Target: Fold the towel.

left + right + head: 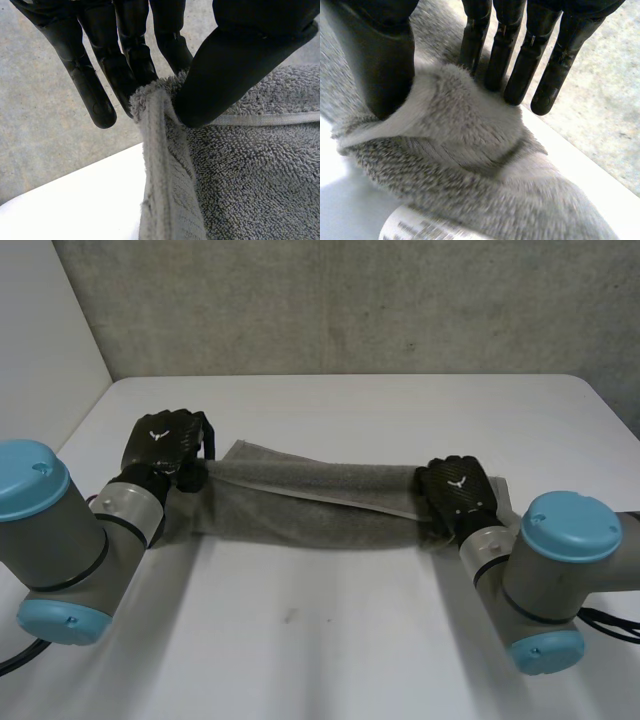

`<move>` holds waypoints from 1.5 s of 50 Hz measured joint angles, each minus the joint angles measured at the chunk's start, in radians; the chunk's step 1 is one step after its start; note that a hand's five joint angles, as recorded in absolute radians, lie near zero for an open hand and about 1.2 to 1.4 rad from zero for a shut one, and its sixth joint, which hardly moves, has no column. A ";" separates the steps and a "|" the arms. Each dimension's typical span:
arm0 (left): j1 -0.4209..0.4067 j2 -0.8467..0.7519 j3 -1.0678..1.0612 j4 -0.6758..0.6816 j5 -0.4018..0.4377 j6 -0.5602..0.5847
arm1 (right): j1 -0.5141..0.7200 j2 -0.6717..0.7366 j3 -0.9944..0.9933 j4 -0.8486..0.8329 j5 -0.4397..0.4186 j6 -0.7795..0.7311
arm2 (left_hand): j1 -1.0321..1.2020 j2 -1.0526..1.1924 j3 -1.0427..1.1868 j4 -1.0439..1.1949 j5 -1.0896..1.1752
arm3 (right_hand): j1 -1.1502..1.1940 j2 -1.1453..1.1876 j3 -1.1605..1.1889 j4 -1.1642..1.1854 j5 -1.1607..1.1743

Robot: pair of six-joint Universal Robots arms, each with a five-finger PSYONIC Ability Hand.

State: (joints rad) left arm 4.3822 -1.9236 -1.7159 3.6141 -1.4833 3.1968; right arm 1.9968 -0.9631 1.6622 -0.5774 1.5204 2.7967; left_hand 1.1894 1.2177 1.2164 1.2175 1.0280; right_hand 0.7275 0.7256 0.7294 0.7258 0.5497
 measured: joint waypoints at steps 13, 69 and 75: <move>0.001 0.000 0.002 0.000 0.000 0.000 | -0.056 -0.010 0.008 0.088 -0.002 -0.020 | 0.000 0.000 0.000 0.000 0.000 | 0.136 0.141 0.122 0.125 0.127; 0.039 -0.096 0.307 -0.436 0.004 0.374 | -0.218 -0.060 -0.592 0.875 -0.168 -0.257 | 0.000 0.000 0.001 0.000 0.005 | 0.614 0.605 0.610 0.618 0.628; 0.037 -0.127 0.627 -0.243 -0.003 0.309 | -0.203 -0.058 -0.813 0.501 -0.099 -0.181 | 0.000 0.000 0.001 0.000 0.005 | 0.614 0.605 0.610 0.618 0.628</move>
State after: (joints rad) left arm 4.4194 -2.0510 -1.0891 3.3707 -1.4862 3.5061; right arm 1.7940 -1.0213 0.8489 -0.0768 1.4214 2.6154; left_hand 1.1894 1.2181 1.2173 1.2178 1.0330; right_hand 1.3415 1.3305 1.3398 1.3433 1.1778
